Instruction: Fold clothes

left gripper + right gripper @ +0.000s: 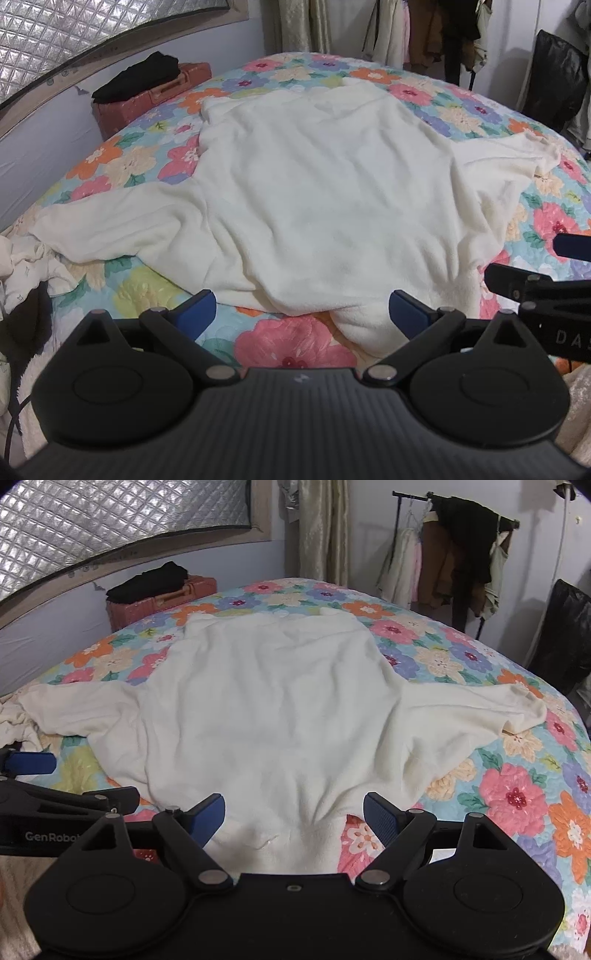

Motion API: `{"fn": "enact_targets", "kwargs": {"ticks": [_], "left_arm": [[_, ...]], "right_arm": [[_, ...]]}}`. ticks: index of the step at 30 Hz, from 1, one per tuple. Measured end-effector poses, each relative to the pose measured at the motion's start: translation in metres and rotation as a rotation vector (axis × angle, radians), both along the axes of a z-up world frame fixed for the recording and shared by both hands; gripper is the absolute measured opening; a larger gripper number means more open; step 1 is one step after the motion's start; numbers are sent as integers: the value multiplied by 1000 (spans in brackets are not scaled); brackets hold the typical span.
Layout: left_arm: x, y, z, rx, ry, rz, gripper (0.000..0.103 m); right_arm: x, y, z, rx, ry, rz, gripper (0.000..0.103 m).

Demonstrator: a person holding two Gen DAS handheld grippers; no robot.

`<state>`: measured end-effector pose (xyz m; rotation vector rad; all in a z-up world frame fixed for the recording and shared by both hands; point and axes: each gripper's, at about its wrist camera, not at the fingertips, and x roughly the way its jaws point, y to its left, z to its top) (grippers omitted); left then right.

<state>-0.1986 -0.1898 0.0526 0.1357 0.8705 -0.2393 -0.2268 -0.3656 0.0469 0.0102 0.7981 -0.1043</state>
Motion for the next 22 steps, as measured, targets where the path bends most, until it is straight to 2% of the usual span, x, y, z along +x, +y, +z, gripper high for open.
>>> {"fn": "enact_targets", "kwargs": {"ticks": [10,22], "left_arm": [[1,-5,-10,28,32,0,102],[2,-8,-13,55,31,-1,102]], "right_arm": [[2,1,-7,11,17,-23,86],[2,0,-9,6,15,-23,86]]}}
